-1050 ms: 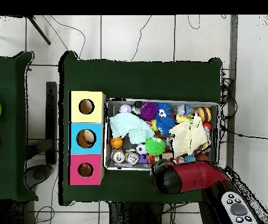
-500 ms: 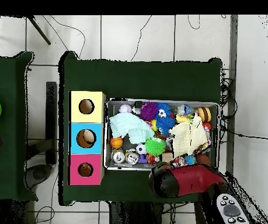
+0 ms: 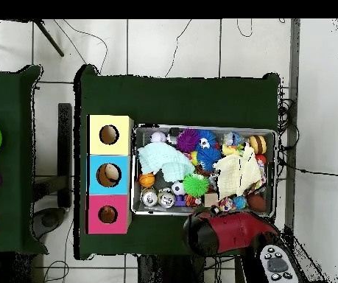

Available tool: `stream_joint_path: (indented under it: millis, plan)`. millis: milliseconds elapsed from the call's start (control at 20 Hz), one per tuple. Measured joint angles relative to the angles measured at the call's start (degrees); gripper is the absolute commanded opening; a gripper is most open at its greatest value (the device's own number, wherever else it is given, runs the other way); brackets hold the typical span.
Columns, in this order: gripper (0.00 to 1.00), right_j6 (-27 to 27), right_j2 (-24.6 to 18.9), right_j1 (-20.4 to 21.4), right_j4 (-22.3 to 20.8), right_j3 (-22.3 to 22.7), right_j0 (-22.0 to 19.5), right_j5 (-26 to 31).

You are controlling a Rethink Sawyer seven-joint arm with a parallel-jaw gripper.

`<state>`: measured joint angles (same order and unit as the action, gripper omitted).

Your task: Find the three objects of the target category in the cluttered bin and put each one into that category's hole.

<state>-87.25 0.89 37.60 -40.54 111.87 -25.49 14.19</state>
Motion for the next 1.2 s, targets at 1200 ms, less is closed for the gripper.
stream_joint_path:
  millis: [1200]
  plan:
    - [1.00, -0.2, 8.5, -5.0, 6.0, -0.5, 5.8, -11.8]
